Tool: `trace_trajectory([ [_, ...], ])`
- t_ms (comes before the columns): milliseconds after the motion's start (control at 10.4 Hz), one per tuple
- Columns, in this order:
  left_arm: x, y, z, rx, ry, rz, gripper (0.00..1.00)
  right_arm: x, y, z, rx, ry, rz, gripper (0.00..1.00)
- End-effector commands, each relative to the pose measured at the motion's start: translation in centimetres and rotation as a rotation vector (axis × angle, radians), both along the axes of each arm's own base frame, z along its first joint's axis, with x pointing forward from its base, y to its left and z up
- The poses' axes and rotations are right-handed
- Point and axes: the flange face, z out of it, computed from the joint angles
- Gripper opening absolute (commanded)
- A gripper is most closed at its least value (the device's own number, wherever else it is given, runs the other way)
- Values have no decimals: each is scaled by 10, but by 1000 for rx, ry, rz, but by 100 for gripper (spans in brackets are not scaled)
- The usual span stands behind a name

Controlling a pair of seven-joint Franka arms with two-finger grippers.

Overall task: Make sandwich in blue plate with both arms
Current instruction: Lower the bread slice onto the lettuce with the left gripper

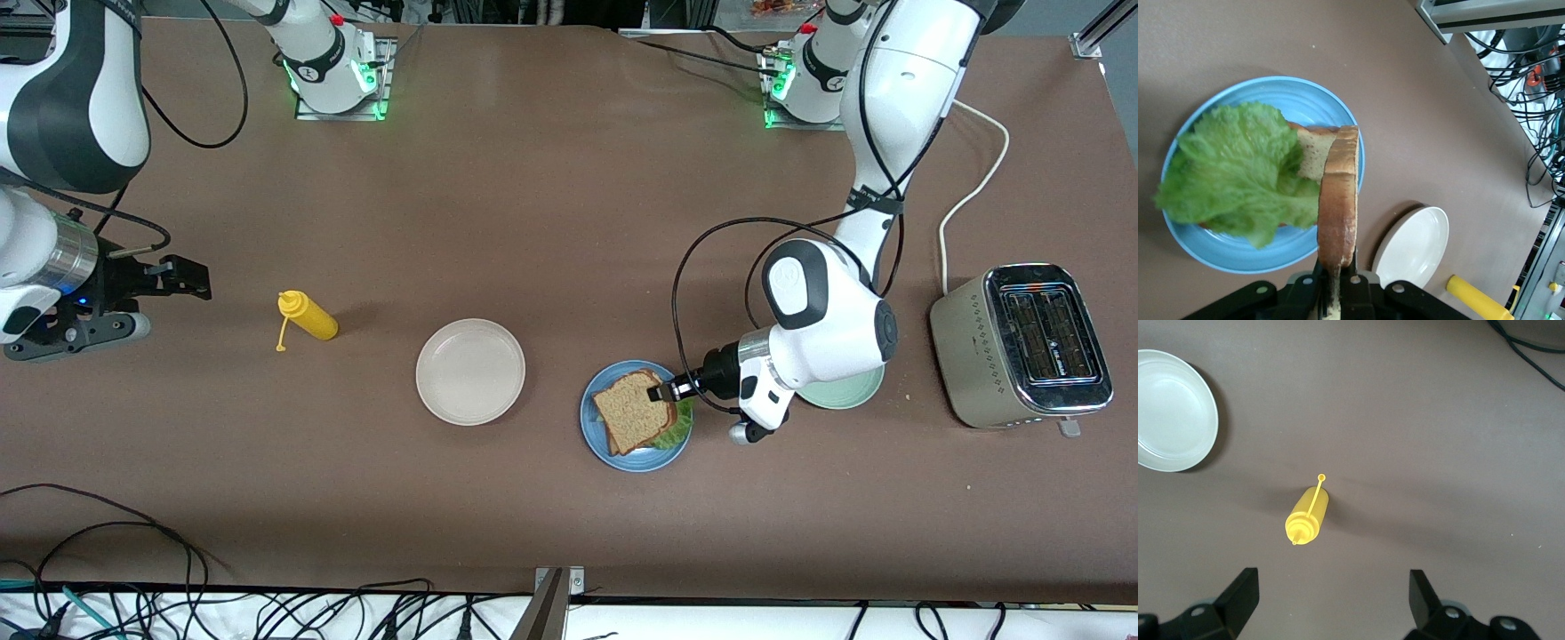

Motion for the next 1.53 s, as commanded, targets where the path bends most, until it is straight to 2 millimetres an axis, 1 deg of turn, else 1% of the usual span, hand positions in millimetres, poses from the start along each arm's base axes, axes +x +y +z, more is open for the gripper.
trace_trajectory([
  [0,9,0,-26,17,-67,-21,0,-7,3,2,3,-11,-7,100],
  [96,9,1,-34,22,-62,-16,12,-7,3,3,2,-11,-5,100],
  [192,8,1,-39,25,-60,-20,35,-6,3,2,1,-10,-5,100],
  [288,8,3,-44,30,-61,-14,65,-6,3,1,1,-10,-5,100],
  [383,8,3,-48,34,-57,-13,76,-6,3,2,1,-11,-5,100],
  [479,6,4,-52,37,-52,-13,100,-6,3,2,1,-10,-5,100],
  [767,4,5,-57,46,-45,-20,100,-6,3,2,0,-13,-1,100],
  [958,4,7,-53,51,-49,-23,100,-6,3,3,-3,-17,1,100],
  [1054,2,13,-50,56,-45,-16,100,-6,3,3,-3,-17,0,100],
  [1150,3,16,-47,54,-42,-11,100,-5,2,2,-1,-16,-6,100],
  [1438,1,29,-24,65,-58,-12,100,-5,1,2,0,-18,-9,100],
])
